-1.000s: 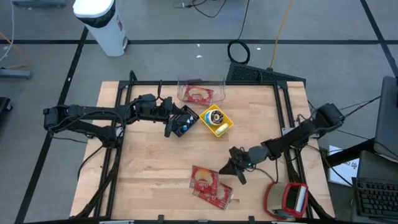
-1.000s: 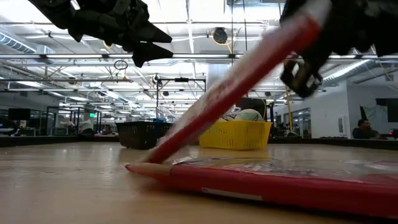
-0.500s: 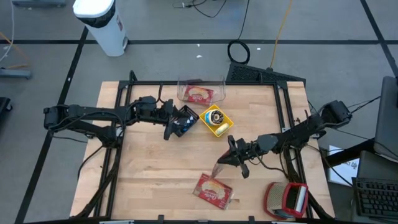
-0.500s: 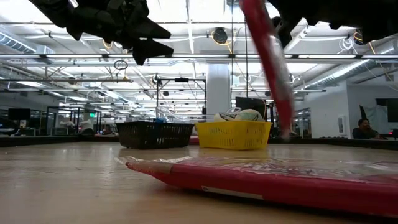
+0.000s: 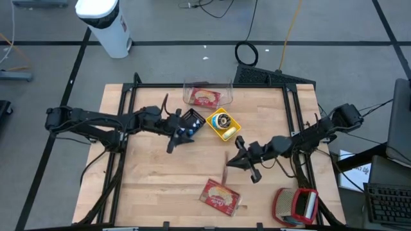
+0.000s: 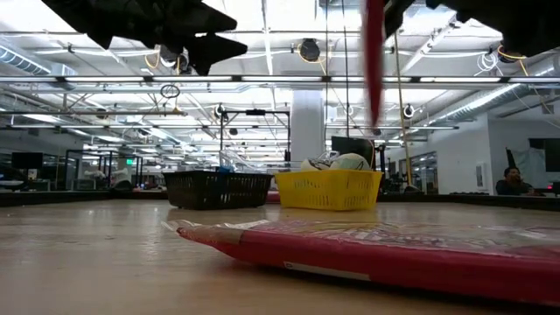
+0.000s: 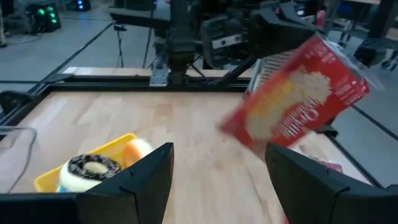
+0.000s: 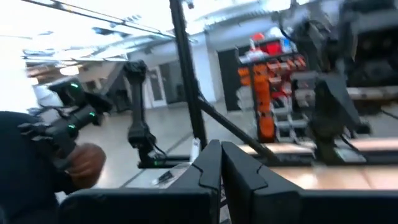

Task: Pick & Place Food Item
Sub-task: Put the top red bag into the transparent bin

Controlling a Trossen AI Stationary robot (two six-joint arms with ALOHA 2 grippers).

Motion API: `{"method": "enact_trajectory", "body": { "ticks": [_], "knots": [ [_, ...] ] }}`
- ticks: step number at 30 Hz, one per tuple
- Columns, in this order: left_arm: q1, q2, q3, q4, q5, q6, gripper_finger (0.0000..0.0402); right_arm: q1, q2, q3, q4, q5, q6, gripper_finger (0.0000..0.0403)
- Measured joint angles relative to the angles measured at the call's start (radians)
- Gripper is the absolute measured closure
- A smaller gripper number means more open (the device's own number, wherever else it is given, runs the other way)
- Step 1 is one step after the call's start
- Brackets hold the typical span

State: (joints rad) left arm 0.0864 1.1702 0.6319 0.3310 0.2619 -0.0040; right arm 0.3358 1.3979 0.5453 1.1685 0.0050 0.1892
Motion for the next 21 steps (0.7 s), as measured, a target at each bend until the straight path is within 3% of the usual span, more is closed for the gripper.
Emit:
{"method": "enact_trajectory", "body": {
  "ticks": [5,8,17,21],
  "knots": [
    [-0.035,0.058,0.000,0.101,0.009,-0.081,0.0146,-0.008,0.000,0.013,0.055,-0.051,-0.009,0.0403],
    [-0.048,0.130,0.000,0.208,0.076,-0.132,0.0146,-0.010,0.000,0.048,0.040,-0.093,-0.026,0.0403],
    [-0.058,0.359,0.005,0.551,0.258,-0.188,0.0147,-0.012,-0.002,0.246,-0.249,-0.215,-0.076,0.0403],
    [-0.055,0.444,0.062,0.623,0.346,-0.232,0.0146,-0.012,0.000,0.284,-0.305,-0.245,-0.082,0.0403]
  ]
}}
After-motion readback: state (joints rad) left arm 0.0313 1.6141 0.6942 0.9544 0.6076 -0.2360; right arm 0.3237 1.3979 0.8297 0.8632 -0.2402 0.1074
